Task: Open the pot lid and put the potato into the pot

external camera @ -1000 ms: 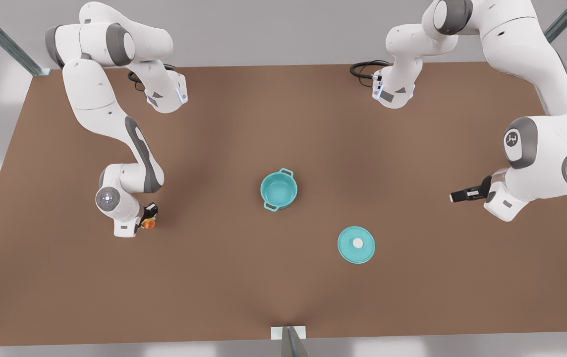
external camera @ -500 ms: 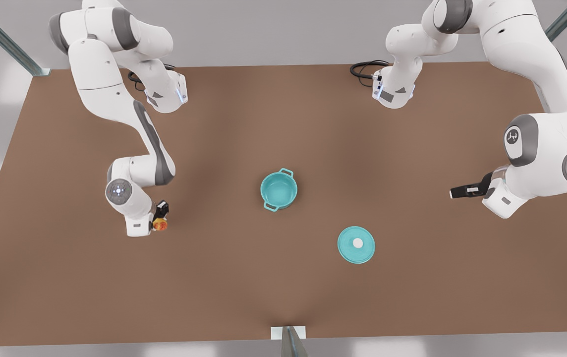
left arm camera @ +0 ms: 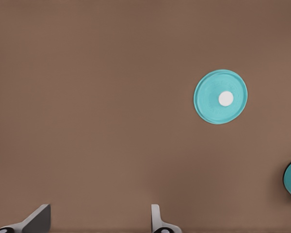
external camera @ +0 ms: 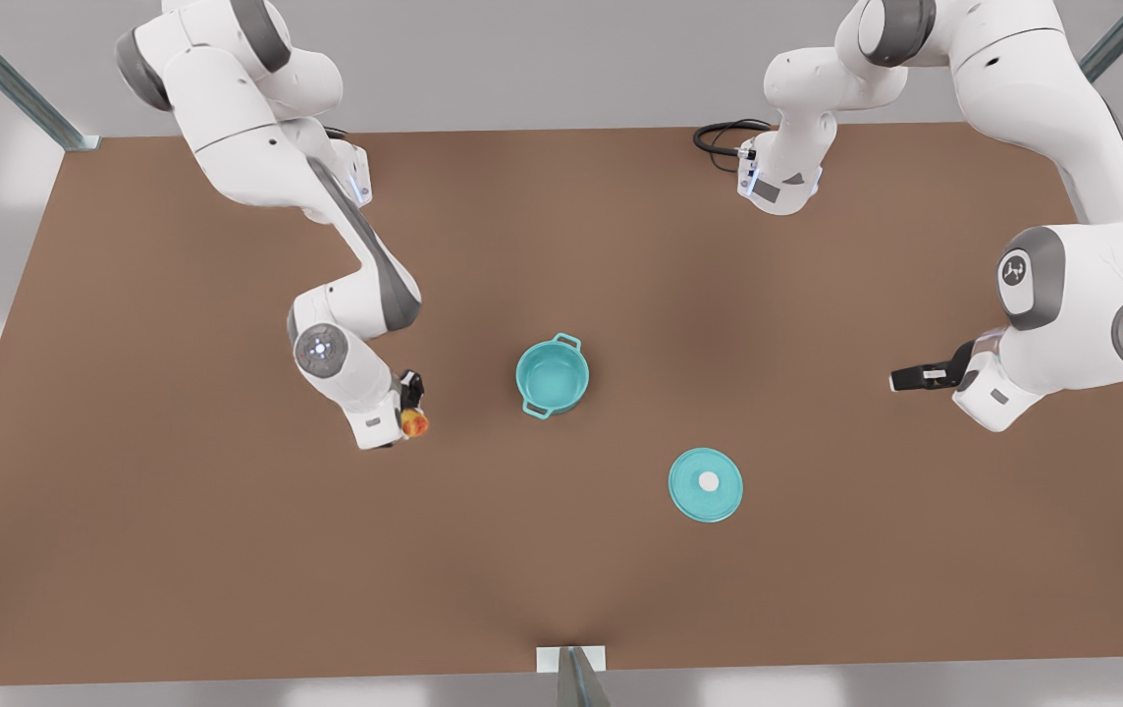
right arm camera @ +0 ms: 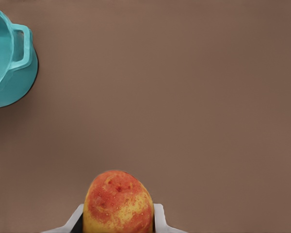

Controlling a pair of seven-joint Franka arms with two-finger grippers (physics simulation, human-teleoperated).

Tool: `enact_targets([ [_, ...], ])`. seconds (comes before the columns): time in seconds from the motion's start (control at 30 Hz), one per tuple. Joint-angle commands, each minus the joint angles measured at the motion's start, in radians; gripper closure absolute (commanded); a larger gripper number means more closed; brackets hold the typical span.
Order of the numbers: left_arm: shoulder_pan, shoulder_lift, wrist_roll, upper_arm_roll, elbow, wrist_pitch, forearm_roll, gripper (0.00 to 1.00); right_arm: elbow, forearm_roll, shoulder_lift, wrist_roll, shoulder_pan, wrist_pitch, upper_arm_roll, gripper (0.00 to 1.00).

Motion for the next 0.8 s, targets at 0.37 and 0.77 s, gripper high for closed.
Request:
enact_targets([
  [0.37, -0.001, -0.003, 0.018, 0.002, -0.001, -0.006, 0.004, 0.00, 0.154, 0.036, 0.058, 0.142, 0.181, -0.004, 0.023, 0.50],
  [0.77, -0.001, -0.004, 0.020, 0.003, -0.002, -0.010, 0.004, 0.00, 0.271, 0.034, 0.184, 0.220, 0.319, 0.009, 0.022, 0.51],
])
